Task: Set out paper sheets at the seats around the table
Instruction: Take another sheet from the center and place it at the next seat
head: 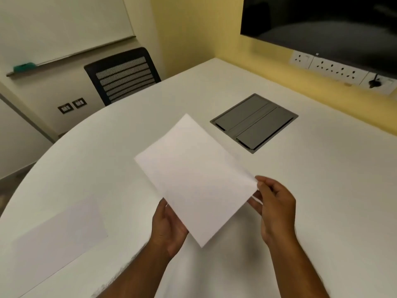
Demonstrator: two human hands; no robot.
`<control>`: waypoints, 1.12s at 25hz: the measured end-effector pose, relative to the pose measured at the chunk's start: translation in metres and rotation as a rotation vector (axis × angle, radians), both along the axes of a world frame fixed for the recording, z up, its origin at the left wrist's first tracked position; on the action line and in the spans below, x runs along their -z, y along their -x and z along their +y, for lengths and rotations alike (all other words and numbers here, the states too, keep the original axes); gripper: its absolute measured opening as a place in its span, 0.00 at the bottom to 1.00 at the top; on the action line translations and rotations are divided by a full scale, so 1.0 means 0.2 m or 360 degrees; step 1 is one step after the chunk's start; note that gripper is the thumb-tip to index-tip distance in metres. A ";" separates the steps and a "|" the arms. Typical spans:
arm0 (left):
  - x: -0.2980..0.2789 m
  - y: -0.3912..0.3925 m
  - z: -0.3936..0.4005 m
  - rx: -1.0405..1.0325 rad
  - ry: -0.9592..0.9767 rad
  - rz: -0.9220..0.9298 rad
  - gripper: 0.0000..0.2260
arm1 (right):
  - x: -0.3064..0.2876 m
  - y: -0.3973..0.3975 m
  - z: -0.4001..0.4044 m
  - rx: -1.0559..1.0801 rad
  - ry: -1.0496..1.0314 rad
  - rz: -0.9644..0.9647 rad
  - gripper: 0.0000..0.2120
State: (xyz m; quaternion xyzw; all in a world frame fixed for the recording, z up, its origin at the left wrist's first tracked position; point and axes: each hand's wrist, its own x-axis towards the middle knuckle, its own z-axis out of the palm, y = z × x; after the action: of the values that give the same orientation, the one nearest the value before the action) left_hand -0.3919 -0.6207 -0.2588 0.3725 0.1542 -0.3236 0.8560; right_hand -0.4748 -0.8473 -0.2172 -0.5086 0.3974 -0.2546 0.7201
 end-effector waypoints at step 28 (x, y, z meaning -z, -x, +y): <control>-0.18 1.44 0.31 0.0273 -0.0463 -0.0181 0.15 | -0.01 1.68 0.43 0.0418 -0.0860 0.0225 0.09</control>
State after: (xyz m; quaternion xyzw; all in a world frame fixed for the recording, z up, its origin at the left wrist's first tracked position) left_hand -0.6801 -0.5594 -0.2237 0.5218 0.1183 -0.3481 0.7698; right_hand -0.8099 -0.7611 -0.2160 -0.2594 0.5622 -0.1947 0.7608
